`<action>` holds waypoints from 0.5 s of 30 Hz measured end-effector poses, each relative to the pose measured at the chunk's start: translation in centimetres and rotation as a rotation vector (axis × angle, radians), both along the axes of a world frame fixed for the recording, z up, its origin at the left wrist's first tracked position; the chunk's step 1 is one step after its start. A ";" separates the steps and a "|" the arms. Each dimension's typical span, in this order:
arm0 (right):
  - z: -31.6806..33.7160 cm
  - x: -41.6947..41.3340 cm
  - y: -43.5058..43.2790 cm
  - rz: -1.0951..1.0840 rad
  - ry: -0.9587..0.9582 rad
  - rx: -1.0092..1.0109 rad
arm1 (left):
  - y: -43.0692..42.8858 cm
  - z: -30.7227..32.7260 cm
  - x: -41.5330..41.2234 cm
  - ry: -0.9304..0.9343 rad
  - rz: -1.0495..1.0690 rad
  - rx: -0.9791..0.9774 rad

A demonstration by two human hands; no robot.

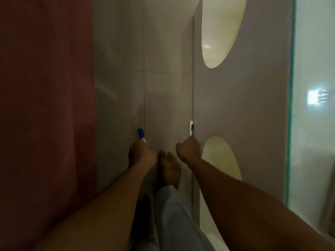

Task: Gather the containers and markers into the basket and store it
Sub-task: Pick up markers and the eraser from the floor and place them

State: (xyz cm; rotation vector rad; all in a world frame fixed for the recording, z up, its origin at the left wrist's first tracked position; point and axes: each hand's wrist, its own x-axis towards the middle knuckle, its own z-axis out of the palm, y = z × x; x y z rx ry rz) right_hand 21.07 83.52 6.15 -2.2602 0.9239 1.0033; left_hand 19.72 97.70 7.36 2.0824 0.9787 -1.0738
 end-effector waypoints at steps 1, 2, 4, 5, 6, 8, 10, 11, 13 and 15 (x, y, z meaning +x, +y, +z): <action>-1.8 0.2 -0.4 0.015 0.007 -0.025 | -0.4 -2.1 0.3 0.004 0.040 0.006; -3.1 0.3 -0.7 0.048 0.028 -0.056 | -0.5 -3.7 0.5 0.007 0.071 0.011; -6.0 0.3 -1.6 0.105 0.040 -0.104 | -0.2 -7.1 0.5 0.012 0.114 0.029; -7.2 0.3 -2.0 0.112 0.027 -0.116 | 0.1 -8.4 0.3 0.026 0.121 0.045; -8.2 0.4 -2.3 0.127 0.016 -0.135 | 0.5 -9.5 0.0 0.045 0.118 0.066; -9.6 0.6 -2.4 0.163 0.000 -0.186 | 0.9 -10.9 -0.6 0.060 0.091 0.115; -10.6 0.7 -2.5 0.206 -0.009 -0.210 | 1.0 -11.9 -1.0 0.049 0.042 0.151; -10.9 0.7 -2.5 0.251 -0.003 -0.211 | 0.9 -12.1 -1.0 0.037 0.020 0.164; -10.9 0.6 -2.7 0.313 0.004 -0.185 | 0.6 -12.3 -1.2 0.013 0.007 0.162; -10.2 0.3 -2.9 0.288 -0.009 -0.092 | 0.5 -11.7 -1.2 0.017 -0.001 0.087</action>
